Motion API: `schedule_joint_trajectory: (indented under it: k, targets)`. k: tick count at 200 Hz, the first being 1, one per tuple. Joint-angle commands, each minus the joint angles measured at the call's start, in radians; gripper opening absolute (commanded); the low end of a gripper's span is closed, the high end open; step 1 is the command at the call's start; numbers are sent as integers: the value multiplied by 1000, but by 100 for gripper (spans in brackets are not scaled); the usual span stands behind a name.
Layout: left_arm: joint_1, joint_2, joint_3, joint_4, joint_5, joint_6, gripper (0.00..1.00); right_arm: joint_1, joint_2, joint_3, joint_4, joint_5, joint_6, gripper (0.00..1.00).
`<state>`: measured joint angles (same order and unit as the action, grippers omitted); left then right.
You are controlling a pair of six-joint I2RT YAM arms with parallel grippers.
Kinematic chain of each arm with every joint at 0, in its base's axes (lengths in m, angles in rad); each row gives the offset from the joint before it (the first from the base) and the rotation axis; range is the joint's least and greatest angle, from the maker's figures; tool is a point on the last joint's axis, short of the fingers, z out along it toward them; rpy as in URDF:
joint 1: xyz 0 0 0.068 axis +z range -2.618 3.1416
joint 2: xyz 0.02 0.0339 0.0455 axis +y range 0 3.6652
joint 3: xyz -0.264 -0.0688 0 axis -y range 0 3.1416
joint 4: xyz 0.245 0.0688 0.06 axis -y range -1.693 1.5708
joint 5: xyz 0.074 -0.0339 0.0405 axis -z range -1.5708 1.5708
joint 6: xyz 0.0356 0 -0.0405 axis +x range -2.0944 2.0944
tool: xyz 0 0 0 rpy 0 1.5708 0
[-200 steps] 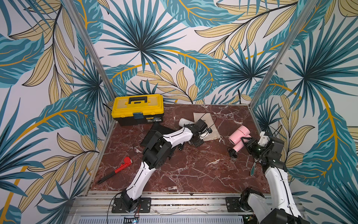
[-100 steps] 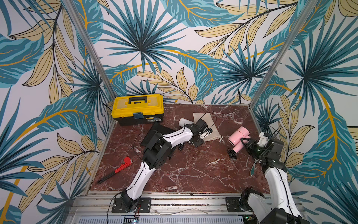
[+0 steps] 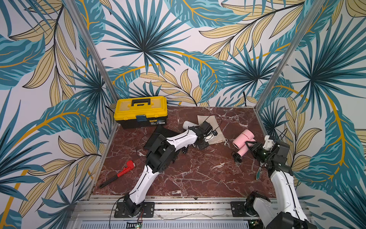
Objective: Pack away hair dryers
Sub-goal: Open the drawstring bag at the center of the board.
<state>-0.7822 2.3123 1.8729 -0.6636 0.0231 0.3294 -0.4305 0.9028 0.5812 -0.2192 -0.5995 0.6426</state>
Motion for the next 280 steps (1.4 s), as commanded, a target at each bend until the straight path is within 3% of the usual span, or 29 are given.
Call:
schedule_joint_trajectory:
  k: [1, 76, 113, 153, 190, 239, 280]
  targets:
    - [-3, 18, 62, -7, 6, 0, 12, -4, -6, -12, 42, -31, -5, 10]
    - [-3, -5, 102, -5, 1, -40, 0, -4, 0, -33, 17, -60, -20, 8]
    - [-10, -26, 151, -5, -13, -83, 0, 13, 4, -146, 228, -218, 118, 5]
    - [-45, -33, 189, -6, -112, -115, 0, 113, 18, -163, 228, -227, 120, 5]
    - [-48, -44, 193, -4, -105, -167, 0, 194, 114, -214, 431, -247, 218, 5]
    - [-48, -74, 184, 19, -134, -225, 0, 205, 168, -213, 447, -252, 205, 4]
    - [-51, -115, 157, 43, -88, -240, 0, 206, 260, -216, 598, -373, 281, 4]
